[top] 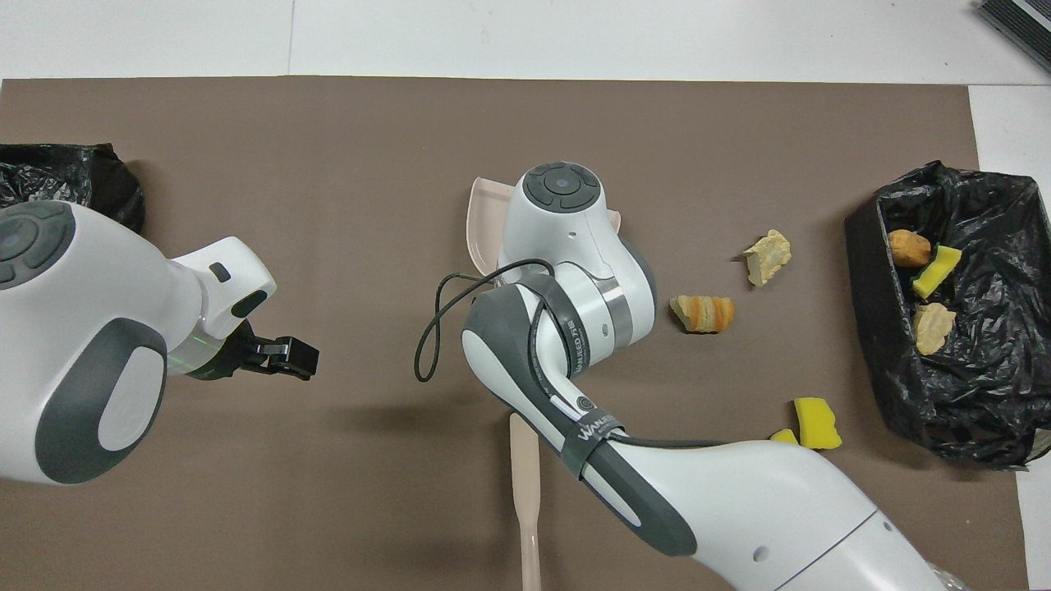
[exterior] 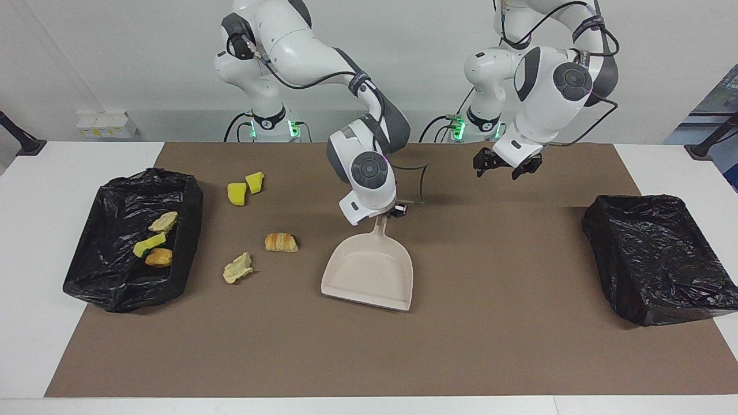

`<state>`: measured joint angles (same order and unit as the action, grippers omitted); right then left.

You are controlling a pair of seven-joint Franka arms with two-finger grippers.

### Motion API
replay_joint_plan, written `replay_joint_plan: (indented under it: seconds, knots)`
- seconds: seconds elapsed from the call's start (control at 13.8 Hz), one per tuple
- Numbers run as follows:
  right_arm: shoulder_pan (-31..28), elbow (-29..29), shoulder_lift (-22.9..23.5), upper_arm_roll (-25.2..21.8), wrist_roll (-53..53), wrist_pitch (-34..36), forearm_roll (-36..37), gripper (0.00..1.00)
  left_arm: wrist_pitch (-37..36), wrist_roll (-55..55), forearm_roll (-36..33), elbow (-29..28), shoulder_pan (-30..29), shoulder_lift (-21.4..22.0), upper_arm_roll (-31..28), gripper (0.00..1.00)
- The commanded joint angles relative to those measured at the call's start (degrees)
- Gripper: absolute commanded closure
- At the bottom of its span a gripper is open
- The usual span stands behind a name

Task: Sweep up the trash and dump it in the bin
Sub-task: 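Set the dustpan down on the table and open the right gripper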

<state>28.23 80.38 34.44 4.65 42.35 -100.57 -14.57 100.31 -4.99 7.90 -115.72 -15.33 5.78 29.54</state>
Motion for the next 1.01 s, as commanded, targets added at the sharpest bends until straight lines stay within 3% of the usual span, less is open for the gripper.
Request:
replay_joint_plan:
  seconds: [0.0,0.29,0.36,0.65,0.8,0.94]
  knots:
    - [0.0,-5.2,2.5,0.4,0.1,3.3,-0.6,0.00,-1.0,0.9,-0.9,0.2,-0.6,0.9,0.1,0.00]
    - [-0.6,-4.1,-2.4,0.4,-0.7,6.5,-0.6,0.00,-0.5,0.8,-0.9,0.1,-0.6,0.9,0.2,0.00]
    - [-0.1,-1.2,-4.7,0.4,0.0,7.1,-0.6,0.00,-0.3,0.8,-0.9,0.1,-0.6,0.9,0.2,0.00]
    - [3.2,16.1,-16.6,0.4,0.3,3.7,-0.7,0.00,2.3,0.1,-0.9,0.0,-0.2,0.7,0.3,0.00]
    - [6.6,29.3,-25.0,0.4,0.5,-3.5,-1.0,0.00,2.3,0.2,-0.9,0.0,-0.3,0.7,0.3,0.00]
    - [9.7,38.7,-30.5,0.4,1.2,-10.1,-1.2,0.00,2.3,0.2,-0.9,-0.2,-0.4,0.8,0.3,0.00]
